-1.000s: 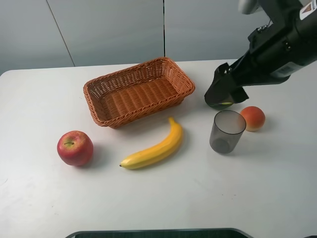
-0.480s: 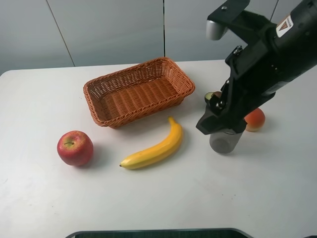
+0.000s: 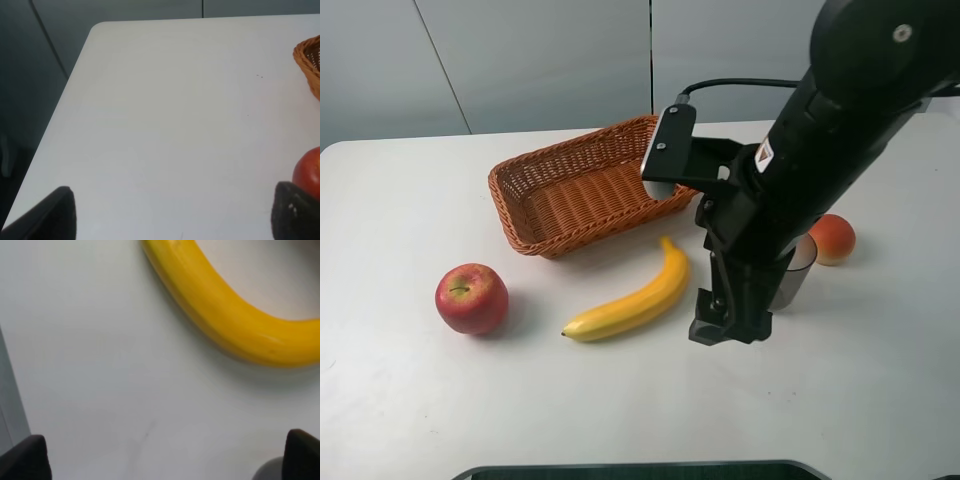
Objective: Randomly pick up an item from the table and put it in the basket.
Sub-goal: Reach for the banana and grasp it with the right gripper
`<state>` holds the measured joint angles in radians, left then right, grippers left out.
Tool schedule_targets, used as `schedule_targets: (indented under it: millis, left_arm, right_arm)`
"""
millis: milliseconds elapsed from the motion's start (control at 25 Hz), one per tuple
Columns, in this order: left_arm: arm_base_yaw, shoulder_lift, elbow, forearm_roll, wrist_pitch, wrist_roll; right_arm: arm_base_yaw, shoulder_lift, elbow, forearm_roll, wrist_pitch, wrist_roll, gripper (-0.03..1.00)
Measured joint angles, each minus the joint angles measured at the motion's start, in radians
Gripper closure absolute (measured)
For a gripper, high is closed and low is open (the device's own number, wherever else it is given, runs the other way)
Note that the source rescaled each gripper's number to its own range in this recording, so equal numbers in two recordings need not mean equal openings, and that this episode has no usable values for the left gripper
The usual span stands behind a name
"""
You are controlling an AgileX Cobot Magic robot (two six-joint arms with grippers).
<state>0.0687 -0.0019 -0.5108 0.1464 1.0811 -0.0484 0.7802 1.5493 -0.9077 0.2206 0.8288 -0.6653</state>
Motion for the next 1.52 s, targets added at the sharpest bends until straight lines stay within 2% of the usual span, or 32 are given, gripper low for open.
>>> schedule_targets:
  millis: [280, 480, 880, 1160, 1520]
  left_arm:
    - [0.000, 0.000, 0.000, 0.000, 0.000, 0.000]
    - [0.000, 0.000, 0.000, 0.000, 0.000, 0.000]
    - [0.000, 0.000, 0.000, 0.000, 0.000, 0.002]
    - [0.000, 0.000, 0.000, 0.000, 0.000, 0.002]
    - [0.000, 0.000, 0.000, 0.000, 0.000, 0.002]
  right_arm:
    - [0.005, 0.160, -0.111, 0.000, -0.022, -0.061, -0.03]
    - [0.025, 0.238, -0.134, -0.002, -0.073, -0.174, -0.03]
    - [0.045, 0.357, -0.171, 0.000, -0.162, -0.313, -0.03]
    - [0.045, 0.419, -0.171, 0.000, -0.234, -0.343, -0.03]
    - [0.045, 0.467, -0.175, -0.014, -0.270, -0.387, -0.03]
